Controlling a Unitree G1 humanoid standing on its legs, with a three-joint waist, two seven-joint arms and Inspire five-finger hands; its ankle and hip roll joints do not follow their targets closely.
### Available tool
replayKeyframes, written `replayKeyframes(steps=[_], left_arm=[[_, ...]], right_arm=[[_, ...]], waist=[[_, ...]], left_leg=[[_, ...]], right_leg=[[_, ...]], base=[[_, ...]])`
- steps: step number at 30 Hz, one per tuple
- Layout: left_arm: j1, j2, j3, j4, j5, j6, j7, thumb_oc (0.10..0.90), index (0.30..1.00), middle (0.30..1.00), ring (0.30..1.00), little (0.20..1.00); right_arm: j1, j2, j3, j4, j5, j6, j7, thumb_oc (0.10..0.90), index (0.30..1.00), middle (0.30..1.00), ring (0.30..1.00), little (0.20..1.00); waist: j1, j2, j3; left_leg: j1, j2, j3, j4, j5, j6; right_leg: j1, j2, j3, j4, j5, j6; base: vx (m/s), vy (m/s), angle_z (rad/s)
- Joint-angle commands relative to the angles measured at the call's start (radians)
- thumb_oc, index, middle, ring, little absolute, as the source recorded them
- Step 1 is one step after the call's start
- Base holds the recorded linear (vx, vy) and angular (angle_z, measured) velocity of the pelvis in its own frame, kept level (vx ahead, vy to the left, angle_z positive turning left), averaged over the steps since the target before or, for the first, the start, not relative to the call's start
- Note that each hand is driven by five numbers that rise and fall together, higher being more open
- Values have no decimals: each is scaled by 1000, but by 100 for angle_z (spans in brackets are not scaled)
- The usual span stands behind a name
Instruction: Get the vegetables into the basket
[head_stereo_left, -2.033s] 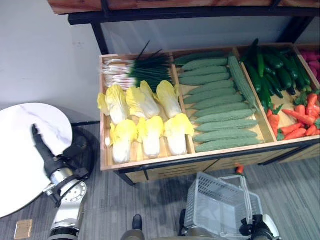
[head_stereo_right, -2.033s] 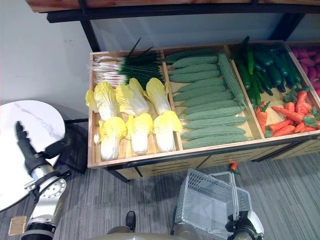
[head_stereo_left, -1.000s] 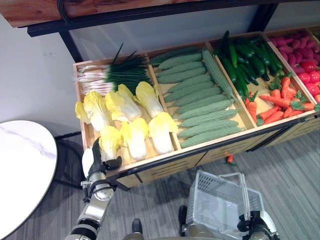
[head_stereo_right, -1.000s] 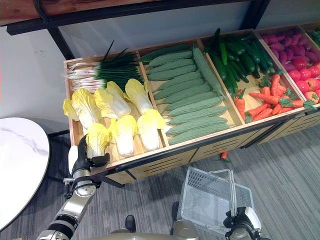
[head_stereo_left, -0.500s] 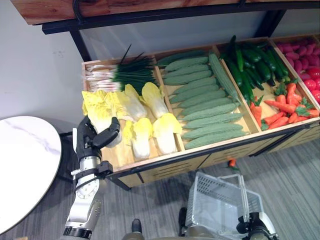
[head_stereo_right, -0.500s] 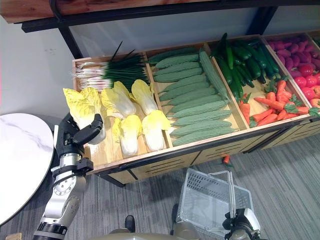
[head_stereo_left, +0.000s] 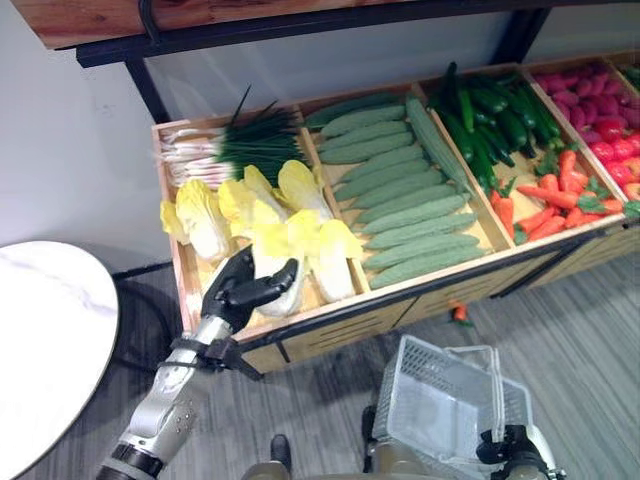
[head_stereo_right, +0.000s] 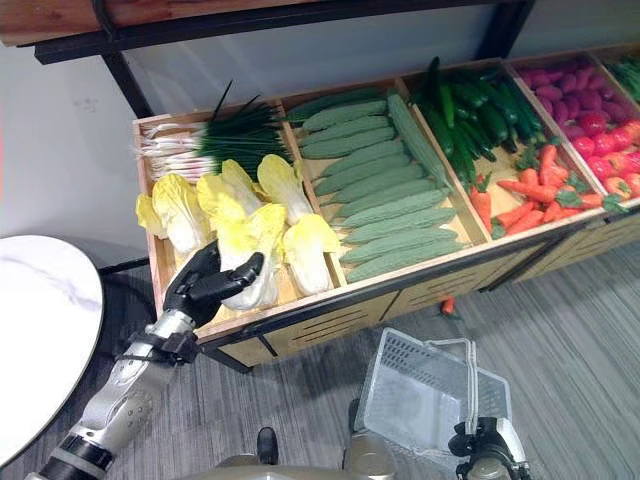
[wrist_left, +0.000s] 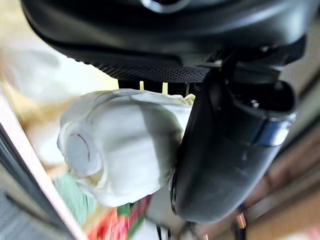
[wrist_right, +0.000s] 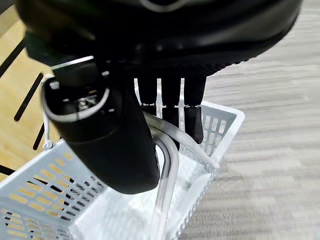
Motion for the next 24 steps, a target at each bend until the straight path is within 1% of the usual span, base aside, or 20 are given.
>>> replayKeyframes(steps=[1, 2, 3, 5, 6, 7, 8, 9, 10, 11, 12, 13, 14, 16, 17, 18, 20, 22, 23, 24], left_arm=[[-37, 14, 73, -151, 25, -106, -50, 400, 300, 300, 300, 300], [-38, 15, 73, -148, 34, -104, -49, 400, 300, 300, 300, 300], [-31, 14, 80, -148, 46, -102, -48, 400, 300, 300, 300, 300], [-25, 7, 87, -148, 42, -99, -48, 400, 300, 300, 300, 300], [-19, 7, 90, -149, 43, -99, -47, 400, 300, 300, 300, 300], [3, 9, 107, -164, 44, -94, -46, 400, 300, 300, 300, 300], [18, 14, 119, -165, 48, -91, -50, 400, 300, 300, 300, 300], [21, 13, 124, -159, 48, -90, -52, 400, 300, 300, 300, 300], [21, 13, 124, -159, 48, -90, -53, 400, 300, 300, 300, 300], [27, 10, 126, -150, 55, -88, -51, 400, 300, 300, 300, 300], [27, 10, 126, -149, 55, -88, -51, 400, 300, 300, 300, 300], [27, 2, 123, -145, 54, -90, -46, 400, 300, 300, 300, 300], [26, 1, 122, -145, 55, -90, -46, 400, 300, 300, 300, 300], [28, -13, 116, -143, 44, -90, -40, 400, 300, 300, 300, 300], [27, -14, 116, -142, 44, -90, -40, 400, 300, 300, 300, 300], [21, -23, 107, -142, 38, -89, -36, 400, 300, 300, 300, 300], [6, -36, 93, -132, 29, -85, -34, 400, 300, 300, 300, 300], [-1, -42, 87, -130, 28, -85, -31, 400, 300, 300, 300, 300], [-11, -49, 80, -127, 31, -82, -31, 400, 300, 300, 300, 300], [-14, -53, 76, -126, 34, -82, -33, 400, 300, 300, 300, 300]], right_arm=[[-9, -29, 34, 14, 35, 12, -9, 400, 300, 300, 300, 300], [-10, -31, 37, 18, 26, 12, -6, 400, 300, 300, 300, 300], [-11, -30, 43, 30, 18, 14, -7, 400, 300, 300, 300, 300], [-13, -26, 43, 46, 19, 15, -7, 400, 300, 300, 300, 300], [-15, -26, 43, 50, 19, 16, -6, 400, 300, 300, 300, 300], [-17, -28, 43, 54, 16, 18, -6, 400, 300, 300, 300, 300], [-22, -32, 49, 52, 14, 18, -6, 400, 300, 300, 300, 300], [-23, -30, 53, 49, 12, 17, -5, 400, 300, 300, 300, 300], [-23, -30, 54, 49, 12, 17, -5, 400, 300, 300, 300, 300], [-18, -29, 54, 46, 12, 15, -4, 400, 300, 300, 300, 300], [-18, -29, 54, 46, 12, 15, -3, 400, 300, 300, 300, 300], [-15, -30, 52, 44, 16, 16, -4, 400, 300, 300, 300, 300], [-14, -31, 52, 43, 17, 16, -4, 400, 300, 300, 300, 300], [-9, -42, 45, 28, 27, 14, -14, 400, 300, 300, 300, 300], [-9, -43, 45, 28, 27, 15, -14, 400, 300, 300, 300, 300], [-8, -50, 42, 22, 34, 13, -20, 400, 300, 300, 300, 300], [-11, -63, 30, 20, 53, 9, -36, 400, 300, 300, 300, 300], [-10, -66, 28, 19, 59, 8, -41, 400, 300, 300, 300, 300], [-7, -75, 20, 0, 76, -3, -51, 400, 300, 300, 300, 300], [-12, -86, 26, -13, 79, -8, -54, 400, 300, 300, 300, 300]], waist=[[51, 14, -10], [68, 23, -7], [73, 25, -10], [81, 26, -17], [87, 29, -21], [106, 33, -34], [118, 23, -44], [120, 21, -46], [121, 21, -46], [119, 23, -53], [119, 23, -53], [112, 30, -54], [112, 31, -54], [96, 43, -47], [96, 44, -47], [85, 58, -41], [72, 77, -29], [68, 82, -26], [54, 89, -14], [53, 91, -7]], left_leg=[[3, 82, 42, 36, -82, -26], [-8, 88, 78, 47, -81, -21], [-12, 92, 110, 45, -74, -17], [-23, 98, 142, 52, -67, -9], [-25, 99, 156, 54, -67, -7], [-25, 107, 177, 61, -82, -14], [-29, 112, 213, 79, -81, -25], [-26, 114, 223, 80, -79, -27], [-25, 115, 224, 79, -78, -28], [-26, 127, 241, 94, -73, -38], [-26, 128, 241, 95, -73, -39], [-30, 144, 245, 99, -59, -52], [-30, 145, 244, 99, -58, -53], [-27, 171, 248, 84, -22, -77], [-27, 172, 248, 83, -21, -78], [-26, 194, 250, 74, 5, -96], [-31, 223, 249, 75, 35, -120], [-37, 231, 245, 81, 39, -125], [-47, 263, 240, 126, 46, -147], [-55, 271, 215, 164, 38, -152]], right_leg=[[-30, -131, -125, 0, 93, 95], [-20, -150, -216, 49, 47, 82], [2, -147, -240, 97, 7, 71], [22, -129, -222, 165, -38, 62], [32, -125, -232, 182, -54, 56], [77, -135, -286, 208, -89, 64], [128, -139, -344, 148, -80, 73], [129, -136, -354, 132, -82, 75], [130, -135, -353, 131, -81, 74], [141, -119, -364, 106, -114, 68], [141, -118, -364, 105, -114, 67], [151, -100, -370, 85, -137, 56], [152, -99, -371, 84, -137, 55], [152, -70, -367, 69, -159, 40], [152, -69, -367, 69, -159, 39], [149, -46, -363, 62, -175, 27], [144, -16, -353, 57, -191, 9], [144, -5, -347, 51, -195, 1], [153, 21, -337, 33, -202, -16], [159, 38, -319, 19, -207, -25]], base=[[-281, 206, -141], [-313, 240, -176], [-231, 143, -186], [-157, 63, -158], [-92, 14, -92], [-64, -80, -39], [-31, -123, -42], [-26, -115, -63], [2, -156, -94], [10, -121, -102], [9, -237, -56], [0, -126, -28], [-14, -271, -5], [-26, -210, -9], [-24, -228, -25], [-27, -247, -28], [-43, -298, -10], [-17, -202, -11], [6, -259, -16], [-65, -305, -10]])
